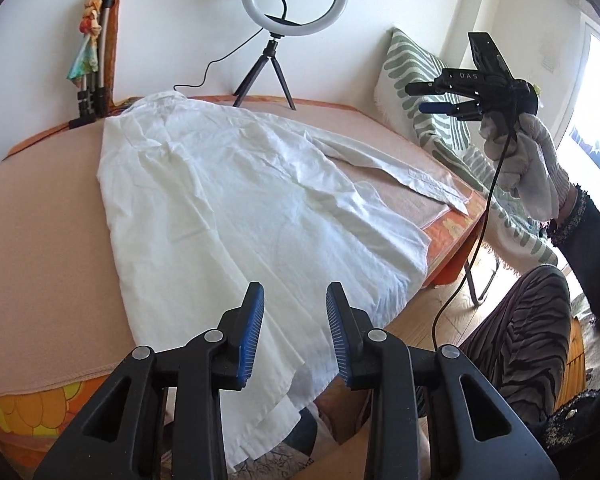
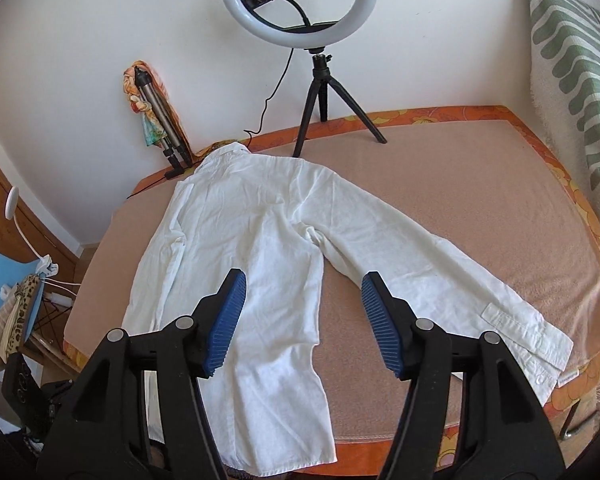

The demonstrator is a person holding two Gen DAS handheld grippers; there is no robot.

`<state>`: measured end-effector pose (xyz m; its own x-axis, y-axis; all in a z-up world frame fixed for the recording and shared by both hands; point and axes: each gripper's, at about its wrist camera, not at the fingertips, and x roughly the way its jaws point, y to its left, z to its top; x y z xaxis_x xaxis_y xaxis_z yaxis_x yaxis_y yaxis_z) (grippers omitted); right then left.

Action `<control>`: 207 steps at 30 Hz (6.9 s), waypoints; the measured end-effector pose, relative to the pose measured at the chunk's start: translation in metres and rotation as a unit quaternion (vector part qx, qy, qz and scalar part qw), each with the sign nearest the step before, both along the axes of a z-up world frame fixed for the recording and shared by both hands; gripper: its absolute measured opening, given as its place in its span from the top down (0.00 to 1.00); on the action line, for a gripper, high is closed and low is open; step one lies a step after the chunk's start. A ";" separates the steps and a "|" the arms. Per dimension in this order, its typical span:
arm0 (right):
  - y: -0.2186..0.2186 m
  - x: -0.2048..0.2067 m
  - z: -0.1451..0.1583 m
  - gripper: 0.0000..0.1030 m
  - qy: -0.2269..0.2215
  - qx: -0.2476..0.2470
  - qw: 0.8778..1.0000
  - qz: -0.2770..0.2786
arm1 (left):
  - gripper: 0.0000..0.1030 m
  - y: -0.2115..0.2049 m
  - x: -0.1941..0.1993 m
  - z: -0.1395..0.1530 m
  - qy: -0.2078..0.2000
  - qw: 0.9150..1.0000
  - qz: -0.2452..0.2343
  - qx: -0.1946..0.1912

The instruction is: Fold small clothes

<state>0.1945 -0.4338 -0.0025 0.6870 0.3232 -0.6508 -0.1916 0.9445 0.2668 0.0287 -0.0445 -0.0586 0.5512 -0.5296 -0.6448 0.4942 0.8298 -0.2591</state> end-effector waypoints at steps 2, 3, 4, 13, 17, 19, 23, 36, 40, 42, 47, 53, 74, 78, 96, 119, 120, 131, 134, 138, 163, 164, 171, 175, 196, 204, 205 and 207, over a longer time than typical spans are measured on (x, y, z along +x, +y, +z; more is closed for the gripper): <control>-0.028 -0.006 -0.006 0.35 0.000 0.000 1.000 -0.026 | 0.63 -0.013 0.004 0.002 -0.001 1.000 -0.010 -0.002; -0.042 -0.009 -0.009 0.35 0.002 0.001 0.999 -0.037 | 0.61 -0.020 0.006 0.002 -0.003 1.000 -0.016 -0.002; -0.056 -0.011 -0.014 0.35 0.005 0.001 0.999 -0.049 | 0.60 -0.028 0.008 0.003 -0.002 1.000 -0.022 -0.001; -0.177 -0.021 -0.074 0.35 0.054 0.007 0.988 -0.145 | 0.57 -0.099 0.025 0.000 0.012 0.997 -0.076 -0.009; -0.221 -0.015 -0.102 0.36 0.085 0.022 0.980 -0.179 | 0.54 -0.119 0.029 -0.005 0.024 0.995 -0.093 -0.004; -0.239 -0.012 -0.115 0.36 0.095 0.034 0.977 -0.189 | 0.54 -0.126 0.031 -0.008 0.030 0.995 -0.097 0.004; -0.261 -0.004 -0.136 0.41 0.107 0.058 0.973 -0.194 | 0.54 -0.133 0.038 -0.015 0.056 0.994 -0.093 0.011; -0.230 -0.004 -0.150 0.92 0.127 -0.035 0.979 -0.157 | 0.54 -0.138 0.058 -0.019 0.071 0.995 -0.074 0.021; -0.224 -0.008 -0.136 0.95 0.110 -0.033 0.979 -0.169 | 0.54 -0.133 0.061 -0.019 0.071 0.995 -0.063 0.010; -0.217 -0.013 -0.120 0.95 0.090 -0.010 0.982 -0.165 | 0.54 -0.127 0.066 -0.020 0.075 0.996 -0.055 0.004; -0.164 -0.033 -0.074 0.95 0.031 0.018 0.995 -0.095 | 0.54 -0.109 0.076 -0.019 0.084 0.996 -0.024 -0.025; -0.071 -0.063 -0.044 0.95 -0.003 0.041 0.998 0.042 | 0.54 -0.091 0.084 -0.018 0.097 0.993 0.006 -0.071; 0.047 -0.094 -0.042 0.45 0.017 -0.013 0.962 0.274 | 0.49 -0.117 0.086 -0.049 0.160 0.982 -0.014 -0.103; 0.037 -0.035 -0.028 0.45 0.025 -0.007 0.974 0.224 | 0.51 -0.124 0.079 -0.046 0.133 0.988 -0.023 -0.078; 0.105 0.238 -0.084 0.79 0.129 -0.151 0.978 0.066 | 0.98 -0.134 0.080 -0.044 0.116 0.985 -0.053 -0.120; 0.242 0.232 -0.101 0.96 0.105 -0.244 0.950 0.162 | 0.99 -0.091 0.067 -0.069 0.177 0.971 0.011 -0.163; 0.239 0.230 -0.101 0.89 0.108 -0.236 0.952 0.163 | 0.98 -0.089 0.067 -0.069 0.178 0.970 0.014 -0.164; 0.100 0.140 -0.053 0.55 0.070 -0.117 0.984 0.111 | 0.93 -0.078 0.040 -0.035 0.095 0.990 0.033 -0.099; 0.055 0.099 -0.070 0.55 0.087 -0.087 0.987 0.100 | 0.93 -0.086 0.036 -0.029 0.079 0.992 0.022 -0.093; 0.015 0.046 -0.106 0.55 0.126 -0.052 0.987 0.089 | 0.93 -0.100 0.038 -0.027 0.062 0.996 0.002 -0.069; -0.021 -0.067 -0.132 0.97 0.138 0.154 0.970 0.129 | 0.48 -0.175 0.002 -0.029 -0.042 0.993 -0.098 0.045; -0.023 -0.066 -0.133 0.97 0.142 0.161 0.968 0.126 | 0.48 -0.179 0.003 -0.028 -0.049 0.993 -0.092 0.048; -0.022 -0.059 -0.143 0.97 0.166 0.177 0.962 0.126 | 0.48 -0.207 0.006 -0.036 -0.069 0.991 -0.078 0.084; -0.022 -0.061 -0.141 0.97 0.162 0.183 0.960 0.135 | 0.59 -0.214 0.006 -0.037 -0.093 0.988 -0.071 0.099; -0.035 0.047 -0.121 0.57 0.132 0.147 0.976 0.094 | 0.95 -0.163 0.021 -0.006 -0.048 0.998 -0.018 -0.039; 0.000 0.157 -0.150 0.57 0.154 0.155 0.974 0.053 | 0.95 -0.149 0.020 0.001 -0.037 0.997 0.009 -0.064; 0.003 0.163 -0.153 0.57 0.157 0.163 0.972 0.055 | 0.95 -0.147 0.020 0.002 -0.035 0.997 0.012 -0.067; 0.014 0.172 -0.154 0.58 0.163 0.166 0.970 0.067 | 0.95 -0.144 0.019 0.001 -0.032 0.997 0.018 -0.074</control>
<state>0.3660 -0.4202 -0.1568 0.3989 0.6241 -0.6718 -0.1607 0.7689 0.6188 0.0480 -0.1888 -0.0578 0.6080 -0.5960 -0.5246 0.4847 0.8019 -0.3492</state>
